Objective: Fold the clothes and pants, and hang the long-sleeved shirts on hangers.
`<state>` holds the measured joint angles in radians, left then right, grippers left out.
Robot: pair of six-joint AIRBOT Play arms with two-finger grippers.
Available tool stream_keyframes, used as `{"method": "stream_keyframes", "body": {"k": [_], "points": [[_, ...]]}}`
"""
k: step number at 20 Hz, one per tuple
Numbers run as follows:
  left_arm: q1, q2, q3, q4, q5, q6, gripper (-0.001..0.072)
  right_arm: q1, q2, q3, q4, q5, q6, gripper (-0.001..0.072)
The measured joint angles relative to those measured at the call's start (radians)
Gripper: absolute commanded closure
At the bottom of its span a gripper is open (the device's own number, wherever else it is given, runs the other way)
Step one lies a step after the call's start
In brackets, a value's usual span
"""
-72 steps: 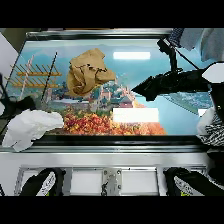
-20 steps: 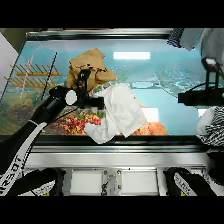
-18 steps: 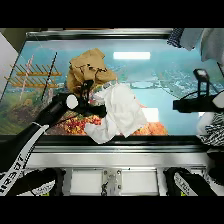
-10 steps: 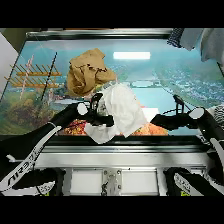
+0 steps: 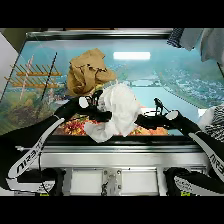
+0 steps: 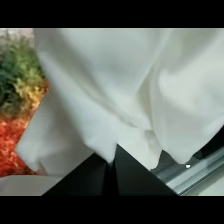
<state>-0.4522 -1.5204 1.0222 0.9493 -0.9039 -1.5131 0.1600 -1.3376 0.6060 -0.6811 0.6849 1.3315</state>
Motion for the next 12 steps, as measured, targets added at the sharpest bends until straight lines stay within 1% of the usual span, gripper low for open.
{"method": "stream_keyframes", "body": {"k": [3, 5, 9, 12], "points": [[0.088, 0.1, 0.014, 0.002, -0.025, 0.0, 0.069, 0.03, -0.002, 0.056, 0.011, -0.01, -0.053, 0.0695], [0.168, 0.196, 0.058, 0.003, -0.064, -0.003, 0.069, 0.011, 0.043, 0.138, -0.042, 0.038, -0.076, 0.0694], [0.336, 0.429, 0.248, 0.002, -0.132, -0.003, 0.069, -0.101, 0.216, 0.389, -0.208, 0.185, -0.095, 0.0695], [0.417, 0.597, 0.41, 0.0, -0.129, -0.003, 0.069, -0.196, 0.363, 0.586, -0.267, 0.239, -0.101, 0.0695]]}}
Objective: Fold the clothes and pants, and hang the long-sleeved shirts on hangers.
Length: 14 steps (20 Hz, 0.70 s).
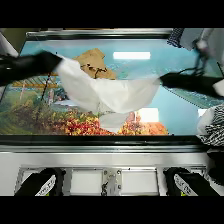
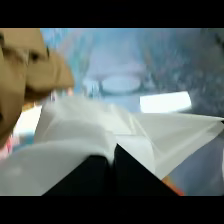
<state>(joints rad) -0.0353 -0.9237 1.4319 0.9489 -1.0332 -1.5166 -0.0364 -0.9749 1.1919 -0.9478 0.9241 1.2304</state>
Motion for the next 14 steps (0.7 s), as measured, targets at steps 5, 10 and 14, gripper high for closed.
{"method": "stream_keyframes", "body": {"k": [5, 10, 14], "points": [[0.052, 0.212, 0.181, -0.003, 0.061, 0.001, 0.069, -0.089, 0.207, 0.224, -0.031, 0.0, 0.0, 0.0695], [0.063, 0.318, 0.234, -0.001, 0.114, 0.004, 0.069, -0.109, 0.324, 0.282, -0.045, -0.061, 0.03, 0.0695], [0.064, 0.317, 0.16, 0.023, 0.102, -0.016, 0.069, -0.112, 0.306, 0.292, -0.053, -0.064, 0.077, 0.0696]]}}
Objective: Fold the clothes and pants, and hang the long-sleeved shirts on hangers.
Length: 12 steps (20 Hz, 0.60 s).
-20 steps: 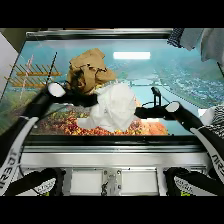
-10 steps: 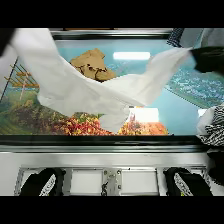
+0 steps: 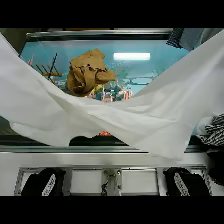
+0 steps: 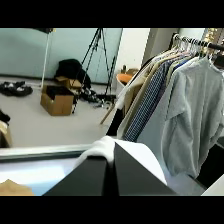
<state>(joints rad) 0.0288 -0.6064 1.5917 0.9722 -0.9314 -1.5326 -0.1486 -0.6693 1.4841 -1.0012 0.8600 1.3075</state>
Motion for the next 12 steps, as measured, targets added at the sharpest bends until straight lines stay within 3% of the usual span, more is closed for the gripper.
{"method": "stream_keyframes", "body": {"k": [5, 6, 7, 8, 12], "points": [[0.001, -0.161, -0.195, 0.101, -0.032, -0.075, 0.069, 0.0, -0.232, 0.002, -0.038, 0.009, 0.033, 0.0689], [0.001, -0.213, -0.224, 0.109, -0.017, -0.077, 0.069, -0.002, -0.298, 0.004, -0.064, -0.012, 0.055, 0.053], [0.001, -0.27, -0.244, 0.114, 0.004, -0.082, 0.069, -0.007, -0.367, 0.008, -0.097, -0.034, 0.076, 0.0195], [0.001, -0.324, -0.254, 0.12, 0.017, -0.082, 0.069, -0.016, -0.43, 0.012, -0.114, -0.049, 0.093, 0.008], [0.012, -0.531, -0.248, 0.132, 0.04, -0.065, 0.069, -0.054, -0.582, 0.011, -0.113, 0.003, 0.118, 0.0104]]}}
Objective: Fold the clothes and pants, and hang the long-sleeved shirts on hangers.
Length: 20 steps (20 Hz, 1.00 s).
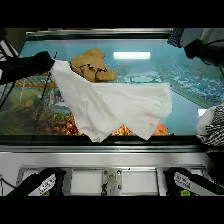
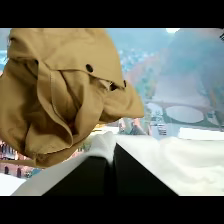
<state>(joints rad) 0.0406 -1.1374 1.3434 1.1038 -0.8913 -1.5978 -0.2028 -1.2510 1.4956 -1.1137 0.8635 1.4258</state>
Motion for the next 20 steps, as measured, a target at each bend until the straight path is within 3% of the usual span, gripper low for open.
{"method": "stream_keyframes", "body": {"k": [1, 8, 15, 20], "points": [[0.006, -0.042, 0.004, 0.0, -0.008, 0.003, 0.069, -0.002, -0.015, -0.015, 0.003, 0.032, -0.004, 0.0133], [0.034, -0.211, 0.012, 0.004, -0.101, 0.014, 0.069, 0.193, -0.024, -0.37, 0.016, 0.196, -0.002, 0.0126], [0.038, -0.238, 0.013, 0.004, -0.124, 0.027, 0.069, 0.425, -0.024, -0.634, 0.03, 0.136, 0.066, 0.0117], [0.038, -0.24, 0.013, 0.004, -0.127, 0.029, 0.069, 0.523, -0.046, -0.668, 0.211, 0.06, 0.079, 0.0118]]}}
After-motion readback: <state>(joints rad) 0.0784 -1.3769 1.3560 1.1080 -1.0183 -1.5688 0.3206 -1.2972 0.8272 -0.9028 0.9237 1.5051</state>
